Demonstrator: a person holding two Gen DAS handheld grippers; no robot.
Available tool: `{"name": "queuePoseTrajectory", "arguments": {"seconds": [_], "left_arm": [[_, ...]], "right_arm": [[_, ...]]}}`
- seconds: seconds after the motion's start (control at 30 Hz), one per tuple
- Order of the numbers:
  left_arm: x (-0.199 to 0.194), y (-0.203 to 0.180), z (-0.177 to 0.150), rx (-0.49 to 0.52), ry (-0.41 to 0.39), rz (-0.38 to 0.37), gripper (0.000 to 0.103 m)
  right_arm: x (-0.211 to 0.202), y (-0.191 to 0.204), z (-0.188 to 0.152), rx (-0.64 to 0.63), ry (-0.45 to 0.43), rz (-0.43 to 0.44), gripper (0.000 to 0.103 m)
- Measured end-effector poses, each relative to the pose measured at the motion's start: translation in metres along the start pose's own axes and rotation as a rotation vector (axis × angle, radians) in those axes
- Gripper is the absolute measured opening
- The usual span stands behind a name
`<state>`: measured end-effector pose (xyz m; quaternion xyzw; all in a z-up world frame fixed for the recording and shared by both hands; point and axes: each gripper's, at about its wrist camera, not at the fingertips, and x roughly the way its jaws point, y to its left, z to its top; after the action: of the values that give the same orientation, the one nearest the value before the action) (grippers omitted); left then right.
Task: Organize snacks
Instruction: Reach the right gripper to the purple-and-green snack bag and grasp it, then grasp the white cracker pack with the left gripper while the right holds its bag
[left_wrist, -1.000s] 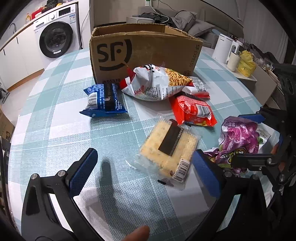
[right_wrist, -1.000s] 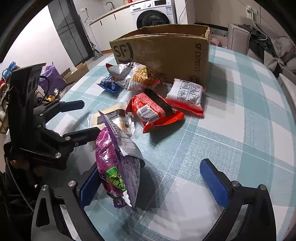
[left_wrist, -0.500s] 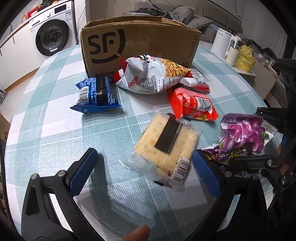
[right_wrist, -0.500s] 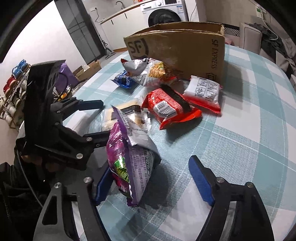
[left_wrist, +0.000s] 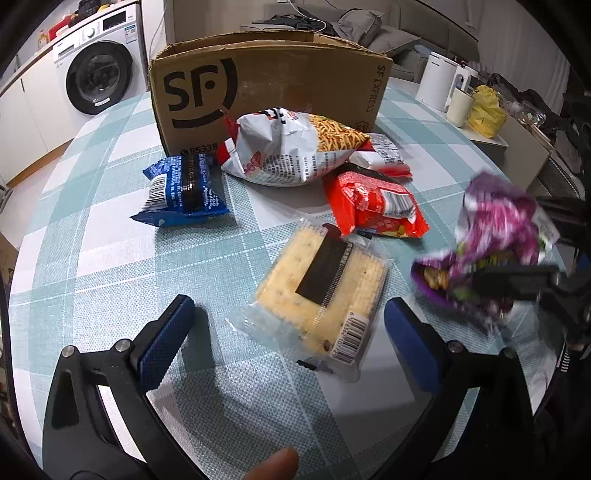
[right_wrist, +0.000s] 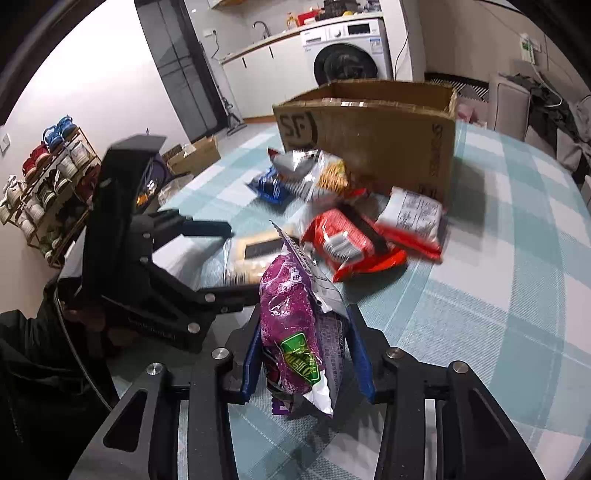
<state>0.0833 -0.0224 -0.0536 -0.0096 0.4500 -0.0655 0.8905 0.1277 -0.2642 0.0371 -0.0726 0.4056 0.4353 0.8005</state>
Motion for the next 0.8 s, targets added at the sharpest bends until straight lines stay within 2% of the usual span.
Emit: {"name": "queuePoseTrajectory", "arguments": {"seconds": [0.07,0.27,0.53,0.67,0.73,0.8], "left_arm": [[-0.002,-0.001,-0.001,0.016,0.001,-0.024,0.102],[0.000,-0.005,-0.001,0.028,-0.002,-0.015,0.102],[0.007,-0.011,0.003,0.051,0.012,0.038,0.102],[0.008,-0.010,0.005,0.050,0.010,0.041,0.102],[0.007,-0.010,0.005,0.051,0.006,0.040,0.098],[0.005,-0.012,0.004,0.067,-0.005,0.026,0.087]], "right_arm": [[-0.008,-0.002,0.003,0.011,-0.032,-0.019,0.042],[-0.022,-0.015,0.011,0.075,-0.108,-0.070,0.042],[-0.029,-0.030,0.010,0.144,-0.125,-0.088,0.042],[-0.028,-0.032,0.009,0.154,-0.118,-0.086,0.042],[-0.027,-0.030,0.009,0.152,-0.117,-0.082,0.042],[-0.027,-0.028,0.009,0.146,-0.115,-0.083,0.042]]}}
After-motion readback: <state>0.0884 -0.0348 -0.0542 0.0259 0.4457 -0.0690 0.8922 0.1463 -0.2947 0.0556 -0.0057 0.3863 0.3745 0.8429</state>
